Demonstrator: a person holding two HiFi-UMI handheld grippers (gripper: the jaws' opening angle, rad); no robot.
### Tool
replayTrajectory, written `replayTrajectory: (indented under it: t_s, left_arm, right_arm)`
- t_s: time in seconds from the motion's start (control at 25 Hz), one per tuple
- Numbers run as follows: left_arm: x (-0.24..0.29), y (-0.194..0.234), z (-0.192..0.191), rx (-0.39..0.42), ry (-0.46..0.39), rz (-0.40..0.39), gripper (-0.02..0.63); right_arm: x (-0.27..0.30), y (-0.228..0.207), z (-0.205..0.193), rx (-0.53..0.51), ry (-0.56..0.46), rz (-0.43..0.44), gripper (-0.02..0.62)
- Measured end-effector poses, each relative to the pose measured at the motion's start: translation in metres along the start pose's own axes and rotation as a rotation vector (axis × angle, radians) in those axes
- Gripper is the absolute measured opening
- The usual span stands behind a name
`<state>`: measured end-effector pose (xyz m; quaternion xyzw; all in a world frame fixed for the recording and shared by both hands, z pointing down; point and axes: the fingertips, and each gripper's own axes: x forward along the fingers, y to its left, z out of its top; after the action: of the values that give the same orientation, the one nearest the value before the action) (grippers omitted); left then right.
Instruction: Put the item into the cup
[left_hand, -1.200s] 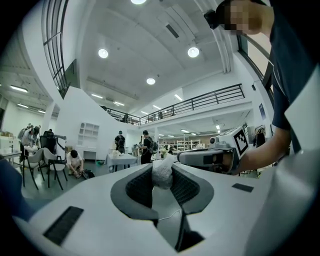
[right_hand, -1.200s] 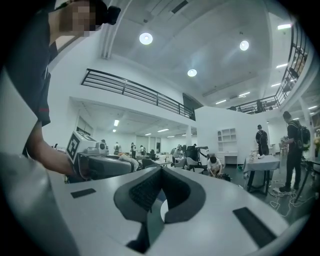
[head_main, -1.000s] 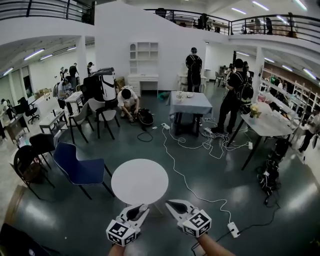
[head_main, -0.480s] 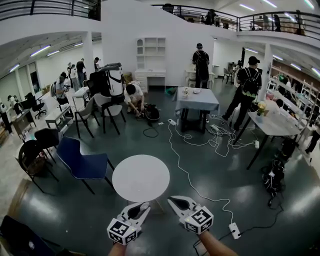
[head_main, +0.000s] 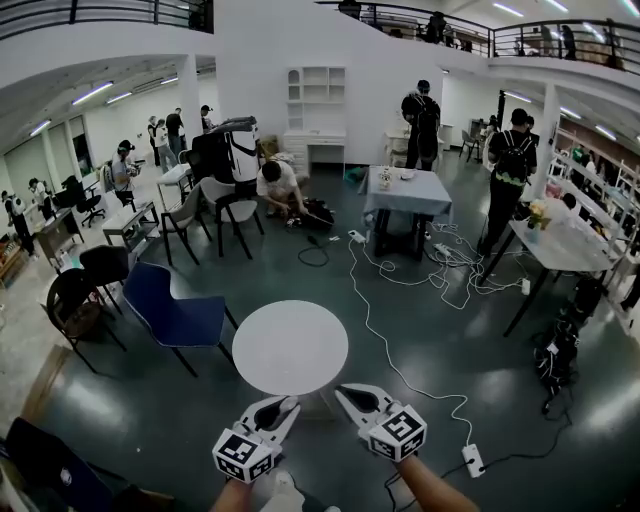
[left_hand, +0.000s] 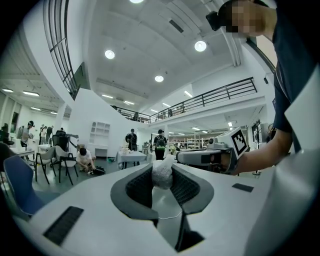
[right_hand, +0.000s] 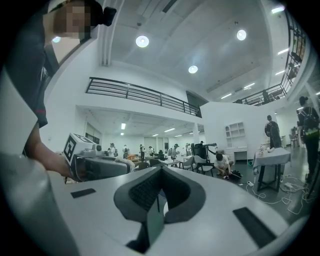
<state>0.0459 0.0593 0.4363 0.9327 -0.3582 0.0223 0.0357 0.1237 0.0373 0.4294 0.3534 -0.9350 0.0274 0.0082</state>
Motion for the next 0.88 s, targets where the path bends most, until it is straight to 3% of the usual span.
replayTrajectory:
  t_s: [0.52, 0.88]
  left_arm:
    - [0.013, 0.051, -0.007, -0.019, 0.004, 0.007, 0.092]
    - [0.039, 0.114, -0.002, -0.029, 0.001, 0.0, 0.092]
  right_arm:
    - [0.053, -0.018, -0.007, 0.01, 0.013, 0.012, 0.009]
    - [0.109, -0.049, -0.005, 0.018, 0.026, 0.0, 0.009]
